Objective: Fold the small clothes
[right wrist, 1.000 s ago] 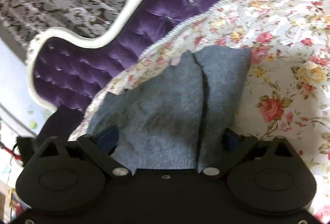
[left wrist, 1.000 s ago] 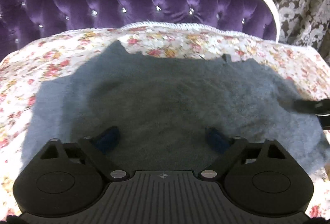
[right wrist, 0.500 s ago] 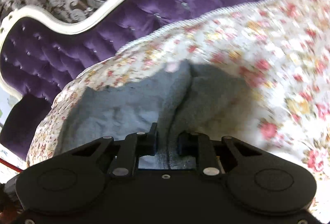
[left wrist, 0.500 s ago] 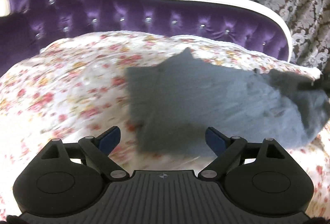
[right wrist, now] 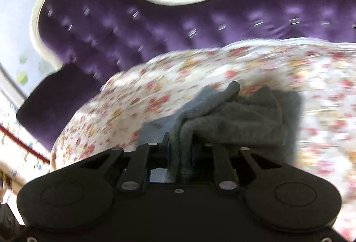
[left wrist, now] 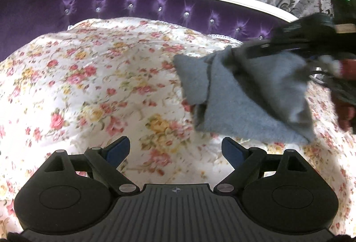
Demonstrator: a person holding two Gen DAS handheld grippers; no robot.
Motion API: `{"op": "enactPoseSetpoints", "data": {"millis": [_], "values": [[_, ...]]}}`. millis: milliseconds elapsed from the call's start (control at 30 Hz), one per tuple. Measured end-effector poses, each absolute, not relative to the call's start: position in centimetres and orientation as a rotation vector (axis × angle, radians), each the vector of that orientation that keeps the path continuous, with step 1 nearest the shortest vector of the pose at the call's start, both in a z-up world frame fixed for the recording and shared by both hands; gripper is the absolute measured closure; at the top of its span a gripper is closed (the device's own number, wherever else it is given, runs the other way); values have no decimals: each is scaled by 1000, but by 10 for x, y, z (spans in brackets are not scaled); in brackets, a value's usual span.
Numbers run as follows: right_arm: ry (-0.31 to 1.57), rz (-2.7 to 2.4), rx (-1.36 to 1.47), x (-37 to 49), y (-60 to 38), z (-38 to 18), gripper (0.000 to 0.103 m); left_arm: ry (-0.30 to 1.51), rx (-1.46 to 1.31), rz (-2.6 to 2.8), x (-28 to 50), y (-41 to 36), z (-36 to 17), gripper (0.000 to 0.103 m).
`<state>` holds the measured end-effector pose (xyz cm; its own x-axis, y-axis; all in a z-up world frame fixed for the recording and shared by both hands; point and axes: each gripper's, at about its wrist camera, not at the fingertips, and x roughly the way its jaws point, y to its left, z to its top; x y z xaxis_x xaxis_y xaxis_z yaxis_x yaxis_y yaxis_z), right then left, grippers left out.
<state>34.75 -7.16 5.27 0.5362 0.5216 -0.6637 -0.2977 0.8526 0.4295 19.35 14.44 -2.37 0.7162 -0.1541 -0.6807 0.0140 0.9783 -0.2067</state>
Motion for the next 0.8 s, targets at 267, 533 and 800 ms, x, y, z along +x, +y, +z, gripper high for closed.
{"op": "enactPoseSetpoints", "data": {"millis": [267,533,800], "values": [[929,531,107,343,2,22,66,789,-214,-100,189,152,-31,13],[761,821,292,327,-23,66,42,769,-187,-133,189,140,-18,13],[660,656,337,321,-94,89,37,623,-146,-185,196,116,25,13]]}}
